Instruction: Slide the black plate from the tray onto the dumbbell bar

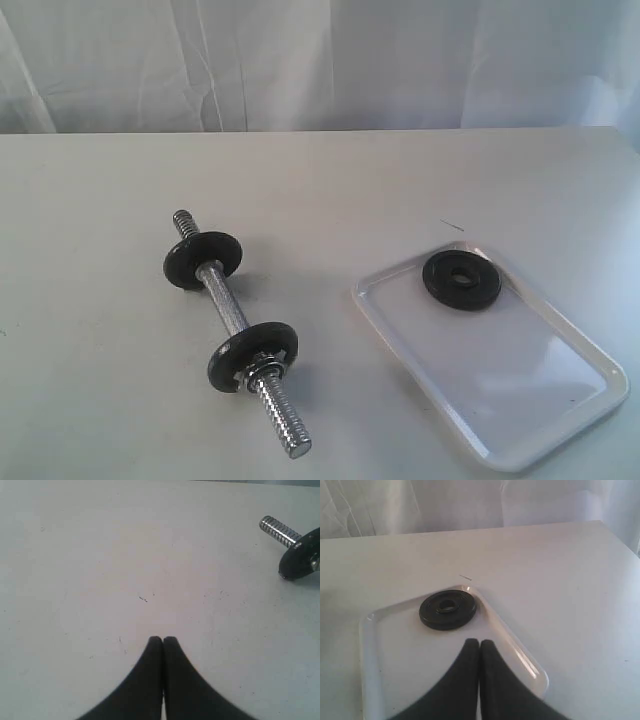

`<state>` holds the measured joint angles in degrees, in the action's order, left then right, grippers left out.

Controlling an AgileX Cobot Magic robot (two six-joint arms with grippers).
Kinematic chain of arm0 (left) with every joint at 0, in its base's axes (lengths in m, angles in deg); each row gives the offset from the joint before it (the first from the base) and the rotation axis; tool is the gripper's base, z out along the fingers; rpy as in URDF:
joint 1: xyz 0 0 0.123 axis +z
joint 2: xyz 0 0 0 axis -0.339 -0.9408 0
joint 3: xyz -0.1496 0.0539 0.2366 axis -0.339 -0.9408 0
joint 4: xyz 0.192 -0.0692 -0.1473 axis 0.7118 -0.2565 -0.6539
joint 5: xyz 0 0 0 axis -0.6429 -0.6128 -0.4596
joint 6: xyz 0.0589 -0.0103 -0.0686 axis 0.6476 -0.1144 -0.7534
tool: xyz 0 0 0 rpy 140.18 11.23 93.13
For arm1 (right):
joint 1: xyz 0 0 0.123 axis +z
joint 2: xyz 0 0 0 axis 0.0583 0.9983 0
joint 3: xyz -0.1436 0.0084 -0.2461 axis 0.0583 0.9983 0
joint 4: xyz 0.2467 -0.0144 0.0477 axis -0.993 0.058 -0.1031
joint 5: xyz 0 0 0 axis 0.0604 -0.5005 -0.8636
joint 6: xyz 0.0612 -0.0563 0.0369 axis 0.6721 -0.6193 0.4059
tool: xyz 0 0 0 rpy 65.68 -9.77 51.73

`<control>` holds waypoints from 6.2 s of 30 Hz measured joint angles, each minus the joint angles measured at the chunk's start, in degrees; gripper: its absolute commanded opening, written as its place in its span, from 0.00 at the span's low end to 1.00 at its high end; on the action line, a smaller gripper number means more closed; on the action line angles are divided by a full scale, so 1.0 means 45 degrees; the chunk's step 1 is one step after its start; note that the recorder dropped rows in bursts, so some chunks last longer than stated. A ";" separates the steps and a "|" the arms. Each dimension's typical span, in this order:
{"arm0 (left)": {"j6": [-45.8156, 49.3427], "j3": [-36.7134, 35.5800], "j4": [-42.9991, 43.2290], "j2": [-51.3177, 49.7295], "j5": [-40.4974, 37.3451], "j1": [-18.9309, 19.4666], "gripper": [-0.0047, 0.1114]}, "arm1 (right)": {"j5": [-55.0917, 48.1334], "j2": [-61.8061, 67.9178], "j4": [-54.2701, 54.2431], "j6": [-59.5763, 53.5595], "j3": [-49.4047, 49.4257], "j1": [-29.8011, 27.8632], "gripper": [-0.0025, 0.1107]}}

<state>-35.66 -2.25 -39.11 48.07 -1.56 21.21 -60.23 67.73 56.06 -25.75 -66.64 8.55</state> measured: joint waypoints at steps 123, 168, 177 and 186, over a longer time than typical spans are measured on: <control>-0.5514 0.3904 -0.4492 0.0052 -0.2009 0.0000 0.04 | 0.0000 0.0000 0.0000 0.0000 0.0000 0.0000 0.02; 0.1775 1.0334 -0.3121 -1.1596 -0.7327 -0.2016 0.04 | 0.0000 0.0000 0.0000 0.0171 0.0000 0.0000 0.02; -0.1443 1.1830 -0.1483 -1.6466 -0.3580 -0.7064 0.04 | 0.0000 0.0000 0.0000 0.0193 0.0000 0.0000 0.02; -0.3891 1.3390 -0.0799 -1.9295 -0.2134 -0.7381 0.10 | 0.0000 0.0000 0.0000 0.0193 0.0000 0.0000 0.02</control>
<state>-53.16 58.01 -42.70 -38.76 -11.17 -12.00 -60.23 67.73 56.06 -24.88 -66.64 8.55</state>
